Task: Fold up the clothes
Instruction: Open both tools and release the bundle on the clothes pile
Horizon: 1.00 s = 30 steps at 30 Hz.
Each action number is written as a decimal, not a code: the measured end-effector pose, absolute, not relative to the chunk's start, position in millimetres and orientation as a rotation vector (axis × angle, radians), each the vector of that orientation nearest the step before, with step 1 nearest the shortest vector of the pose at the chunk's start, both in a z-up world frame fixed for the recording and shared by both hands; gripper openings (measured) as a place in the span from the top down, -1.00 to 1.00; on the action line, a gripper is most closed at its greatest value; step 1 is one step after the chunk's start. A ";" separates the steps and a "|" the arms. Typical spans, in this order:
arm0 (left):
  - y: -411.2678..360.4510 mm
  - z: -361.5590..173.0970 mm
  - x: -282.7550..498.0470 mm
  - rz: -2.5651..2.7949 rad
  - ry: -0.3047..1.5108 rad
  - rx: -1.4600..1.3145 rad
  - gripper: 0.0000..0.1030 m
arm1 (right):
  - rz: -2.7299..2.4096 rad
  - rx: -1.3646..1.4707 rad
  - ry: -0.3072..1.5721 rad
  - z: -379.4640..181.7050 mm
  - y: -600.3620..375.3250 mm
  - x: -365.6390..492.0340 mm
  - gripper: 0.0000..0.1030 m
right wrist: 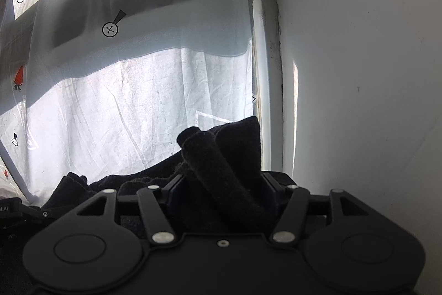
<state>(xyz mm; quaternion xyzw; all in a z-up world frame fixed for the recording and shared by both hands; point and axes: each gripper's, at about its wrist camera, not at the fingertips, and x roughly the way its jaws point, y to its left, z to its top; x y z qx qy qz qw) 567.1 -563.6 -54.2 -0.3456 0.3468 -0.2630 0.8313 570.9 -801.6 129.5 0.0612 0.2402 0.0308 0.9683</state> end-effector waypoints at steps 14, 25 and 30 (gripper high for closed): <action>-503.5 68.7 397.1 -0.274 0.220 -0.196 -1.00 | -0.075 -0.025 0.142 194.9 -730.7 449.8 -1.00; -461.5 80.8 241.3 -0.278 0.124 -0.113 -1.00 | -0.005 0.029 0.117 186.4 -669.1 319.6 -1.00; -437.6 82.3 193.2 -0.235 0.152 -0.020 -1.00 | 0.043 0.021 0.122 182.2 -614.5 258.2 -1.00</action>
